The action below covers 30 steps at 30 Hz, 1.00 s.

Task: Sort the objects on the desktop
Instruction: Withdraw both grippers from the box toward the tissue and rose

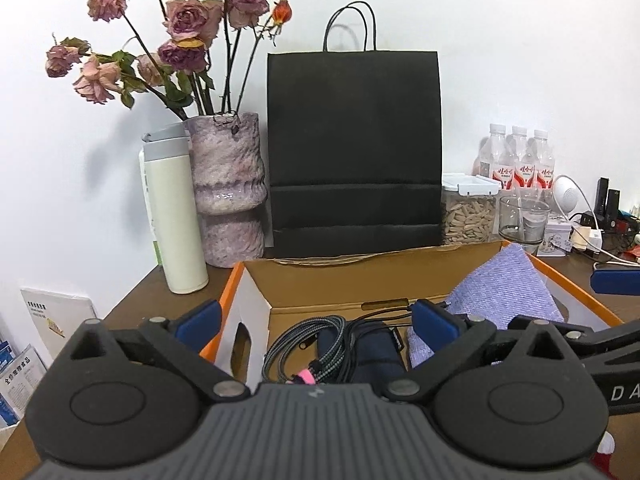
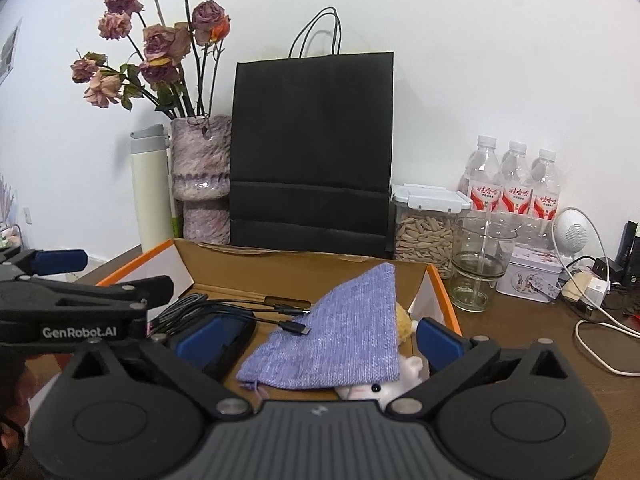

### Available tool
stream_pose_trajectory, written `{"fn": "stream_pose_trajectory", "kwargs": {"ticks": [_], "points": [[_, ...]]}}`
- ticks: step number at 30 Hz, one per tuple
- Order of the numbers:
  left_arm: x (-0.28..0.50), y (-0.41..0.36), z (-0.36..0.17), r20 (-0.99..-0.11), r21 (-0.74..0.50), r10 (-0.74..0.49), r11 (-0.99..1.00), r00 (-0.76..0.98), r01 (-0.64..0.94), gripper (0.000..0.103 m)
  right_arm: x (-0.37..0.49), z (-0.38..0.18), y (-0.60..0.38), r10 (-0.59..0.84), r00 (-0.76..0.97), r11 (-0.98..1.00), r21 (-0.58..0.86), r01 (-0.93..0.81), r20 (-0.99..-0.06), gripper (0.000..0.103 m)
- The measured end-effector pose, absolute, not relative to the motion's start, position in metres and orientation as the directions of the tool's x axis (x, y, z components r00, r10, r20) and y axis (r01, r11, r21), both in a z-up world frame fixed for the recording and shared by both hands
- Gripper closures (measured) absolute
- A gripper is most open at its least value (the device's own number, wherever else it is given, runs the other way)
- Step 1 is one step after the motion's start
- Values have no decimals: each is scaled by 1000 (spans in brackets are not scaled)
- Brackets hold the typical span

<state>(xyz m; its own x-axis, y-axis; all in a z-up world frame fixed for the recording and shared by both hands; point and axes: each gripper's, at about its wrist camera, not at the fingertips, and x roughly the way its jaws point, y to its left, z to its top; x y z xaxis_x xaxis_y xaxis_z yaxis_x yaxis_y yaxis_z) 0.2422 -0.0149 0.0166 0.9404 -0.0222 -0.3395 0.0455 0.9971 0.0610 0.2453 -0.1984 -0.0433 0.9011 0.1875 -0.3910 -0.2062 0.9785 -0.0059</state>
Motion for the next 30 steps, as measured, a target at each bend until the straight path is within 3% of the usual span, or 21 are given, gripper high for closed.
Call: {"fn": "stream_pose_trajectory", "kwargs": {"ticks": [16,30], "points": [[192,2,26,-306,22,-37,999,951,46,0,193,-43,-202,177,907,980,-20,-200,-382,0],[160,26,15,-329,-7,-35,999,944,35,0,159,-59,-207,182,895,979,-15,-206,-407,0]]}}
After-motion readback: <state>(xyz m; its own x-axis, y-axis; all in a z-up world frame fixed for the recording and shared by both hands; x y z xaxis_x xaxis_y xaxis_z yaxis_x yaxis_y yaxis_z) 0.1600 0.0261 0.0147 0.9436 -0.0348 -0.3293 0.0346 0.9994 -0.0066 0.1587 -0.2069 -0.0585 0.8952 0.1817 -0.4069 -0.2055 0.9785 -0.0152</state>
